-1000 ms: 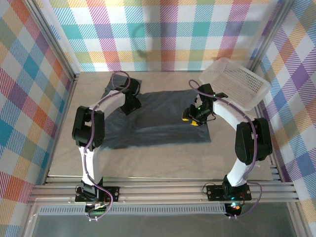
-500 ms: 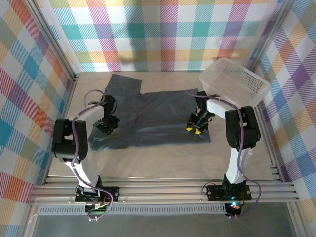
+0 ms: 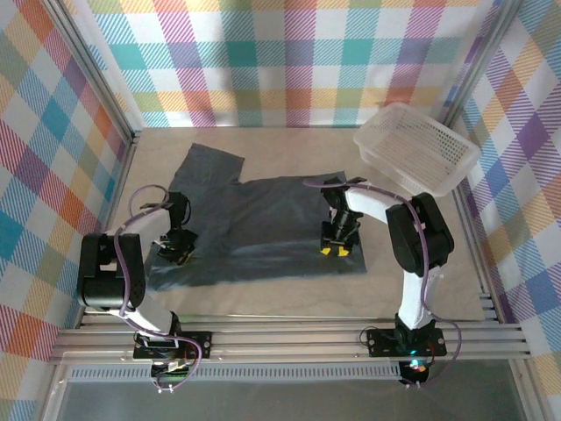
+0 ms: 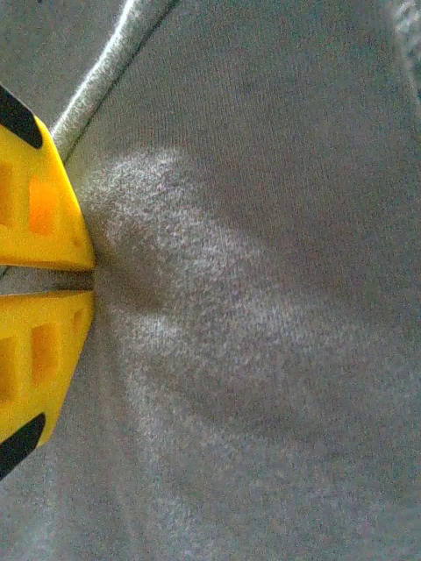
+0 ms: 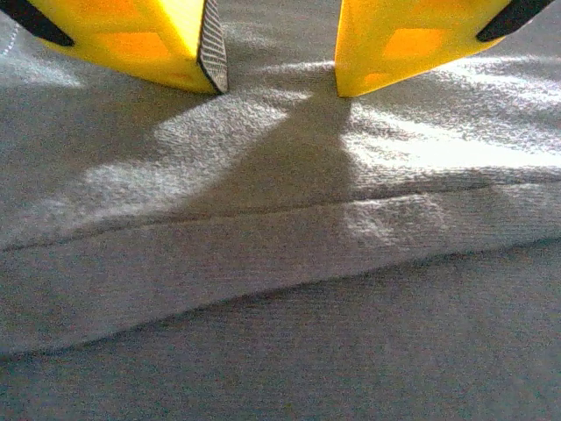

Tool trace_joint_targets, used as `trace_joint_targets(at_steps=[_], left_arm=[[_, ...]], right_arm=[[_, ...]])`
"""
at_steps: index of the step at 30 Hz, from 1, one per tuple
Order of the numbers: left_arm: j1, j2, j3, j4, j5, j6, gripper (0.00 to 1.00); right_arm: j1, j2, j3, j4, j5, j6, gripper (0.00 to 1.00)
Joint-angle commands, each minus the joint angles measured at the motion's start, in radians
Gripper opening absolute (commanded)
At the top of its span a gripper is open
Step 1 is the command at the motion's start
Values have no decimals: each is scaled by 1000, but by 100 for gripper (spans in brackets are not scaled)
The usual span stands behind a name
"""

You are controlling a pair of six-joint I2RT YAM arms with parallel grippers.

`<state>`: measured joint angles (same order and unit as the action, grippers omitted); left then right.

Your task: Fold and stack the t-shirts

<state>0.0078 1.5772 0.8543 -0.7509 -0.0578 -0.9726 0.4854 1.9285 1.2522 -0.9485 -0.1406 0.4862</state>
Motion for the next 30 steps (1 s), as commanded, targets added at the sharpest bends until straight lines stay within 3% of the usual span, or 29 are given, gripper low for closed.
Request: trace_joint_targets(at_steps=[1,8,18,24,30], left_arm=[[50,22,-49,-76,-59,33,16],[97,14,-46,-105,-92,57,16],[176,-42,-82,-88,-72,62,18],[151,-71,133,-115,-64,112,28],[35,79,464,17,38,221,40]], right_arm=[[29,9,-51,-44,-27,17,40],[83,-11,-62,-55,-85,41,41],[85,-32,-26,-54,-100,32,43],[17,-163,73,26,58,23,49],[-47,-14,312,151,329,18,48]])
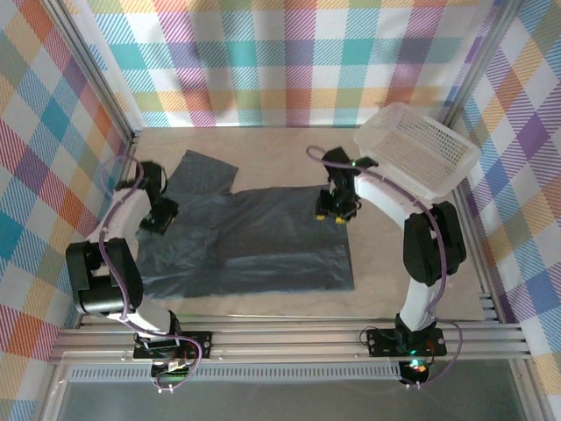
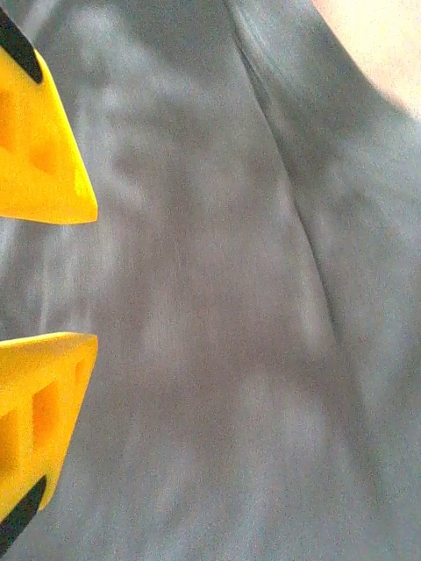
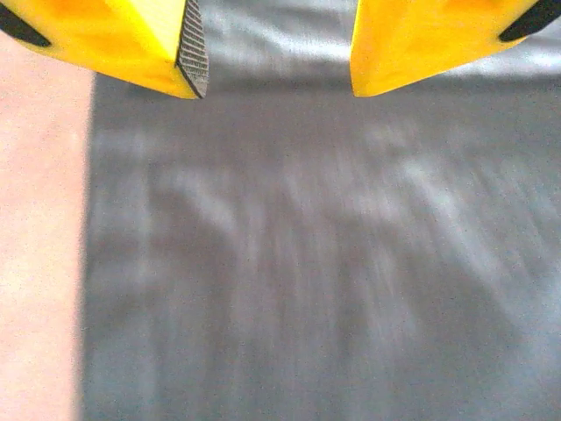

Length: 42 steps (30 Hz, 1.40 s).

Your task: Fold and stack the t-shirts

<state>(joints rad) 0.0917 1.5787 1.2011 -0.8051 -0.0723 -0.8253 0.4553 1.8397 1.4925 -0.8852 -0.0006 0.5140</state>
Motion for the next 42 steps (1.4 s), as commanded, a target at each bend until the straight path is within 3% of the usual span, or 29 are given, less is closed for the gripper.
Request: trace_joint_targets(at_steps=[1,6,10,17,23,26,29,36,38,42], left_arm=[[-58,121,178,83,68,84,40],[-61,276,366,211,148,134,42],[-61,383,522,248,202,199,42],[-44,537,704,182,168,254,42],[-21,653,822,119,101,217,42],[-14,715,903,75,73,193,43],[-12,747,931,89,54,193,44],[-8,835,1039,28,2,175,48],[-7,848,1052,38,-4,173,50],[-3,902,1118,47,-25,196,50]], right_arm=[[-21,112,109,114,248,-8,48],[-42,275,241,218,374,-15,49],[-60,379,338,244,365,-41,49],[-104,528,502,123,334,-18,44],[-119,563,555,66,285,-1,33],[-116,564,586,-8,295,23,36],[-115,509,506,58,274,30,43],[-95,520,521,29,226,62,45],[-95,528,517,23,225,68,41],[-95,546,529,5,226,55,17]])
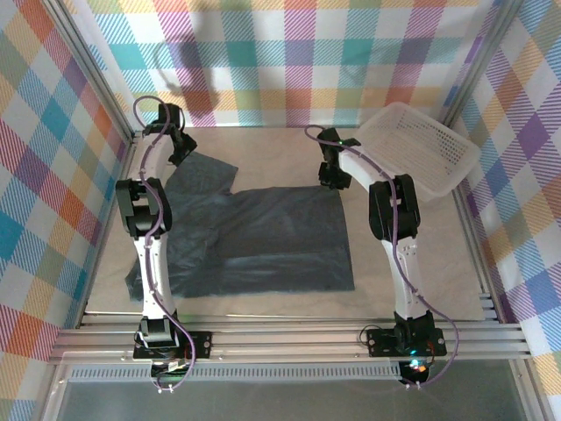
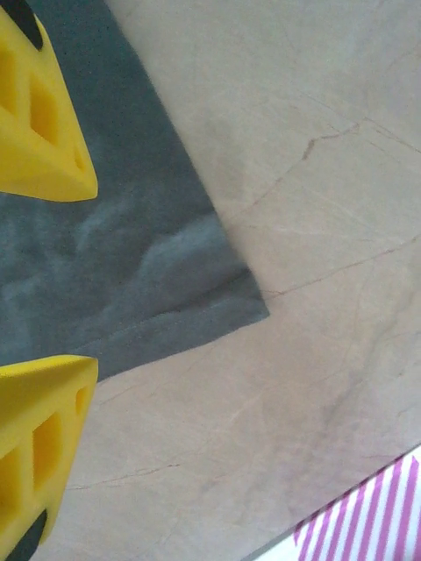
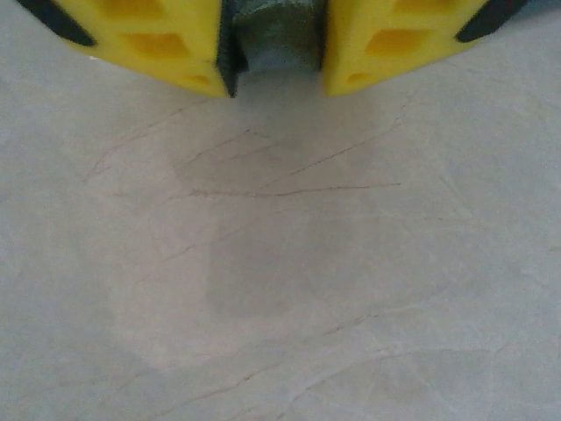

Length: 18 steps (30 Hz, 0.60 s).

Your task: Fold and stack the t-shirts

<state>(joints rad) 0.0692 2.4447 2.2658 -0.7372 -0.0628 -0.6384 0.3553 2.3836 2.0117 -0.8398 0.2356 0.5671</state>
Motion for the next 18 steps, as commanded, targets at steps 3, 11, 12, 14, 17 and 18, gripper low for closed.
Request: trace_joint_targets(at_steps=[3,11,12,14,17,18], left_arm=[[22,85,109,-10,-58,20,50],[16,243,306,-17,-120,58,49],[13,259,326,-23,-117,62,49],[5,283,355,-34,-109,64,51],[-13,298,358,-69,-102,63,51],[-19,298,359,-85,-101,64,51]], right_arm=[[5,-9,5,-41,-2,-3,2],[5,-48,-11,-36,-35,7,0],[7,-53,-17,-31,-40,7,0],[7,-65,-29,-27,-47,10,0],[7,-75,-35,-24,-53,10,0],[7,-78,-36,-23,-53,10,0]])
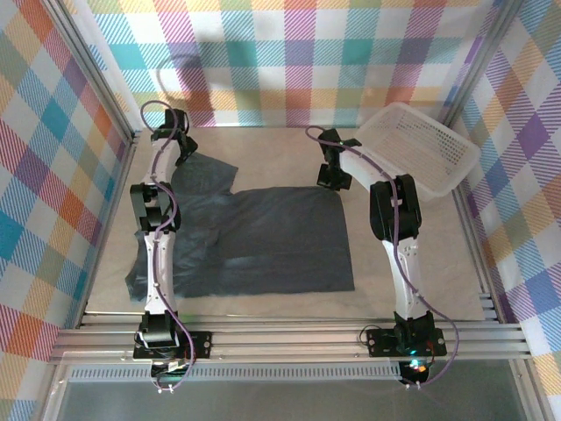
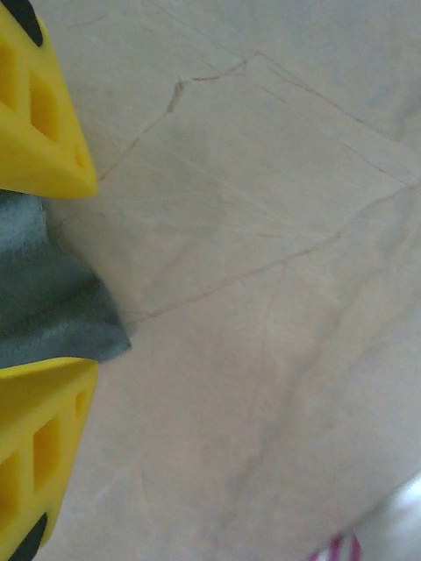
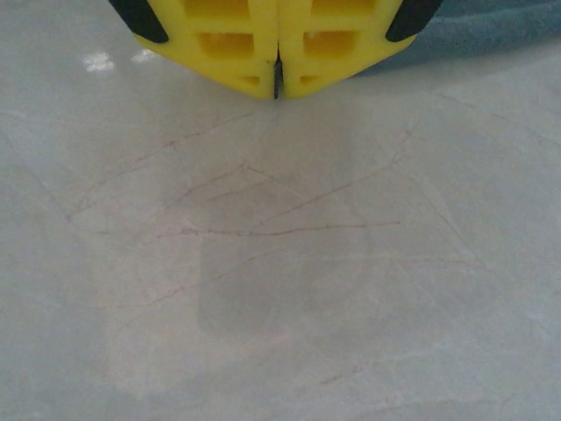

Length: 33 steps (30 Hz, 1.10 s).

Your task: Fold and stack the t-shirts

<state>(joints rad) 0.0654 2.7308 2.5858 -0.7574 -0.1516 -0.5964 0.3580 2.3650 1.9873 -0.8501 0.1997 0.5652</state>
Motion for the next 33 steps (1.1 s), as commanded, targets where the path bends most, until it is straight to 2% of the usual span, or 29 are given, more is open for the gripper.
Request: trace_joint_targets(at_steps=[1,4,9,19,23,29,33], left_arm=[[-23,11,39,-88,-14,22,50],[-40,18,39,-165,-33,21,46],[-44,31,38,-253,-28,6,35],[-42,-23,39,-255,-67,18,0],[-42,-82,38,-236,-80,19,0],[-41,-193,1,-250,-42,34,0],[-41,-365,-232,-178,-15,24,0]], right_arm=[[4,-61,-9,-12,-17,12,0],[4,-58,1,-13,-18,12,0],[4,-48,27,-26,-24,10,0],[2,-50,32,-24,-39,-6,0],[-5,-52,40,-8,-52,-27,0],[-25,-54,71,18,-80,-79,0],[-34,-63,76,40,-122,-122,0]])
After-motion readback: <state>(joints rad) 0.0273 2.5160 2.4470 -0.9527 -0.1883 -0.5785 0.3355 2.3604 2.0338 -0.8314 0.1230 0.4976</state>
